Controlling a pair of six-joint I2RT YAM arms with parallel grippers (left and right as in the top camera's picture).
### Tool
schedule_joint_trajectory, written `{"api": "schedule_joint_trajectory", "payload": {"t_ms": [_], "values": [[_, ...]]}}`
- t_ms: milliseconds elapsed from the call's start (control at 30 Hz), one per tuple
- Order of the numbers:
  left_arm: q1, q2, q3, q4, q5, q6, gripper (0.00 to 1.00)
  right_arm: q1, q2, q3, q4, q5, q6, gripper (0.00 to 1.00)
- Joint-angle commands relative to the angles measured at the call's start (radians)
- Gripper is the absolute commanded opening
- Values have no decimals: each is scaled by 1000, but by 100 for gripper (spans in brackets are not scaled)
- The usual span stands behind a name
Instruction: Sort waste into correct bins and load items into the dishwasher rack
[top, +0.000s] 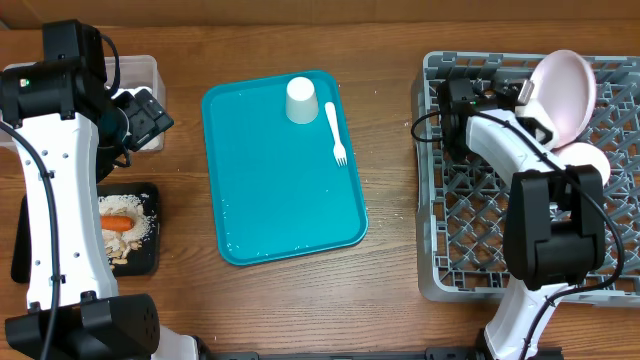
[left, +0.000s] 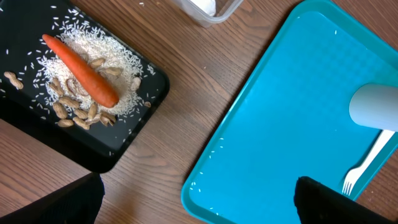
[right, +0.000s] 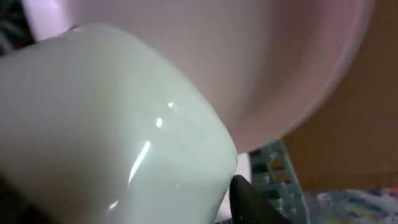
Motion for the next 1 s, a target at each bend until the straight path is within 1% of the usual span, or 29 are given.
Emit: {"api": "schedule_joint_trajectory", "payload": {"t_ms": [0, 133, 200, 267, 300, 333, 367, 500, 567, 633, 667, 733, 767, 800, 833, 900, 933, 967], "values": [[5, -2, 9, 2, 5, -19, 100, 18, -54, 46, -7, -362, 8, 34], [5, -2, 9, 2, 4, -19, 100, 16, -150, 87, -10, -608, 8, 35], [5, -2, 9, 2, 4, -19, 100, 16, -205, 117, -18, -700, 8, 39], [5, -2, 9, 2, 5, -19, 100, 16, -257, 151, -34, -770, 8, 53], [5, -2, 9, 2, 5, -19, 100, 16, -284, 168, -45, -802, 7, 66], [5, -2, 9, 2, 5, -19, 100, 16, -312, 183, -57, -826, 8, 74], [5, -2, 9, 1, 4, -19, 100, 16, -336, 194, -68, -842, 7, 79], [5, -2, 9, 2, 5, -19, 100, 16, -424, 216, -105, -849, 3, 88], [5, -2, 9, 2, 5, -19, 100, 14, -449, 216, -113, -850, 4, 98], [5, -2, 9, 2, 5, -20, 100, 10, -459, 216, -120, -850, 5, 98], [5, -2, 9, 2, 5, -19, 100, 10, -459, 216, -125, -850, 4, 94], [5, -2, 9, 2, 5, -19, 100, 10, -449, 211, -140, -850, 4, 67], [5, -2, 9, 2, 4, -19, 100, 10, -445, 206, -146, -850, 4, 61], [5, -2, 9, 2, 5, -19, 100, 10, -439, 200, -146, -851, 4, 49], [5, -2, 9, 2, 4, -19, 100, 10, -433, 192, -146, -850, 4, 40], [5, -2, 9, 2, 5, -19, 100, 10, -416, 183, -150, -850, 4, 26], [5, -2, 9, 2, 5, -19, 100, 10, -406, 183, -154, -850, 3, 22], [5, -2, 9, 2, 5, -19, 100, 10, -379, 183, -156, -850, 3, 15]]}}
